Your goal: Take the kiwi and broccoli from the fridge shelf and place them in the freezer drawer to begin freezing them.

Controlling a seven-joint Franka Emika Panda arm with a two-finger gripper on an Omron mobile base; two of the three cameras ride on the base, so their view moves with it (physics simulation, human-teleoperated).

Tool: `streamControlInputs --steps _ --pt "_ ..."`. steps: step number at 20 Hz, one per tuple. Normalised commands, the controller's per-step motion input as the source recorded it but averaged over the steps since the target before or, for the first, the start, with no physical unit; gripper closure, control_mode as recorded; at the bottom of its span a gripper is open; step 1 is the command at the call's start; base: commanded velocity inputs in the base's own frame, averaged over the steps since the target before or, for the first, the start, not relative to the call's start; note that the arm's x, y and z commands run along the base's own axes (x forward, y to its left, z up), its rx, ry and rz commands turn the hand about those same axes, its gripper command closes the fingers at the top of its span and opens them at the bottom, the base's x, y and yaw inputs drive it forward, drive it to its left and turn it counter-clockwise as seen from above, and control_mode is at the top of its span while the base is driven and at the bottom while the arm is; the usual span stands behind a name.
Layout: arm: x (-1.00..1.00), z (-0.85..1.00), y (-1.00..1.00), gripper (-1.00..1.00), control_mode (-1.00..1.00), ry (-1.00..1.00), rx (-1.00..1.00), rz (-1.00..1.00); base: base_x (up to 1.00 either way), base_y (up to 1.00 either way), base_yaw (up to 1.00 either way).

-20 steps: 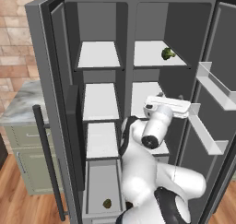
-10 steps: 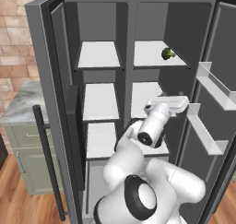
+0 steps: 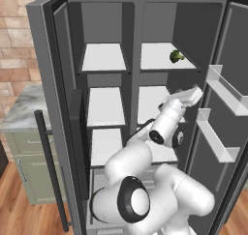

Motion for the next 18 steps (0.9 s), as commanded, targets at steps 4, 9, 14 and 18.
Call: streamControlInputs --steps 4,9,14,18 --pt "-0.14 0.65 -0.09 -1.0 -1.0 0.17 -0.12 -0.05 0.0 0.0 0.0" --pt "-0.16 0.64 0.0 -1.0 -1.0 0.14 -0.05 -0.01 0.0 0.0 0.0" --pt "-0.22 -0.01 0.19 -1.0 -1.0 -0.07 0.02 0.06 0.0 0.0 0.0" --pt "-0.39 0.32 0.2 -1.0 -1.0 -0.18 0.12 0.08 0.0 0.0 0.0"
